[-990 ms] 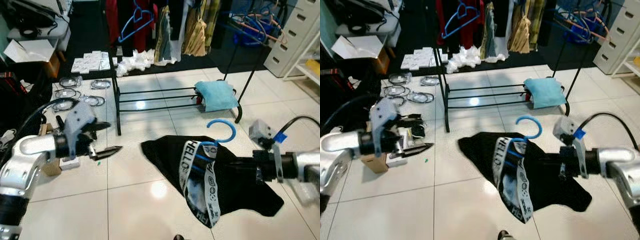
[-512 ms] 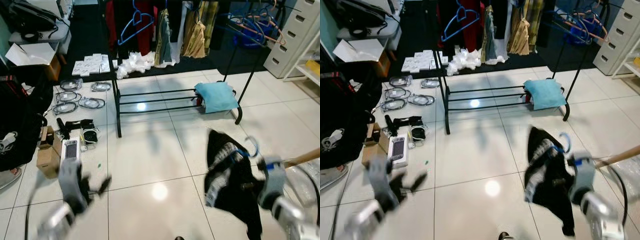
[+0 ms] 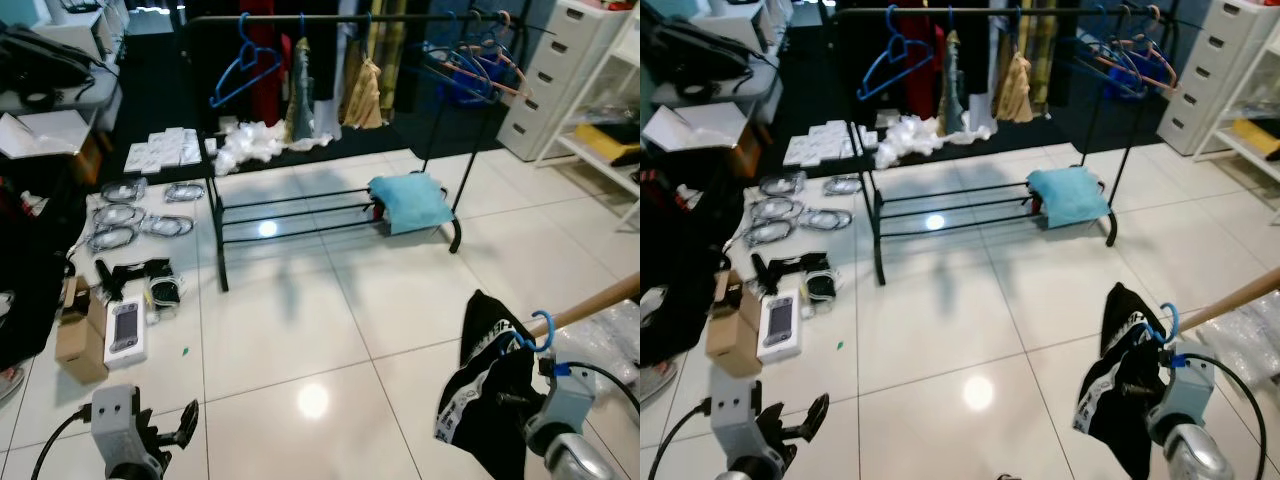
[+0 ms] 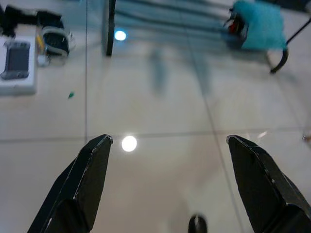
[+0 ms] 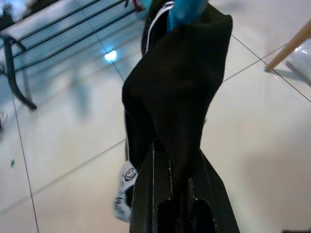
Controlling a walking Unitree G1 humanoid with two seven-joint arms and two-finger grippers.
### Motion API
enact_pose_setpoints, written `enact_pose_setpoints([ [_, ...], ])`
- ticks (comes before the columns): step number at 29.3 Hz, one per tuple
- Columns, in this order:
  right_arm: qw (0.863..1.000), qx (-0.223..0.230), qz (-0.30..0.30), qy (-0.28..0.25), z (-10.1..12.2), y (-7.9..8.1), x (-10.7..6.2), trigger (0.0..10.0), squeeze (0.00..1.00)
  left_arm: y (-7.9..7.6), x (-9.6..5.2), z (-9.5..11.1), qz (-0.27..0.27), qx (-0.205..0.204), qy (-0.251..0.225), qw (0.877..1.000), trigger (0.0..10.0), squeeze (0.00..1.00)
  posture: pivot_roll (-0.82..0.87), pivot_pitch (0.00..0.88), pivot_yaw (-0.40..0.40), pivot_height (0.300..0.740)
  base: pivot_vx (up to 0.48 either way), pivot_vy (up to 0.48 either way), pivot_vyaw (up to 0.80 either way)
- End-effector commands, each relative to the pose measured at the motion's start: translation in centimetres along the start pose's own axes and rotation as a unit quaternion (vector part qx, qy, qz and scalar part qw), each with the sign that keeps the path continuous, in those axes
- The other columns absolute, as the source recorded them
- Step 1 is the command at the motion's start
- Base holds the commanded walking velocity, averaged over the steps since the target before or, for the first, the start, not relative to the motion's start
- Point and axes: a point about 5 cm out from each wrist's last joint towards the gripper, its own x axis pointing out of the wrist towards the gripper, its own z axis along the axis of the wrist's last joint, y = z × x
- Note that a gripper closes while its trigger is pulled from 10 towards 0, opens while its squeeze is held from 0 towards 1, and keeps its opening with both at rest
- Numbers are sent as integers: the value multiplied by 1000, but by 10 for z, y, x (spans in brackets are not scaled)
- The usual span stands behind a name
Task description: Hang hanger
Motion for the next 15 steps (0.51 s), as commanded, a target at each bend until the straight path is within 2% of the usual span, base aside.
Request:
enact_pose_setpoints([
  [1,1000,17,-6,-14,3,-1,3,10000,0,-7,4,-2,-11,-20,-7,1000,10000,0,-49,52,-18,740,379,0,0],
  [5,1000,13,-18,-5,0,2,7,10000,0,-11,8,-3,-15,-24,-2,1000,10000,0,-44,36,-14,740,373,0,0],
  [12,1000,18,-21,-9,-3,2,7,10000,0,-8,7,-6,-13,-28,1,1000,10000,0,-40,47,4,740,359,0,-800],
  [15,999,21,-17,-18,-4,2,6,10000,0,-5,5,-8,-17,-30,4,999,10000,0,-42,62,20,740,350,0,0],
])
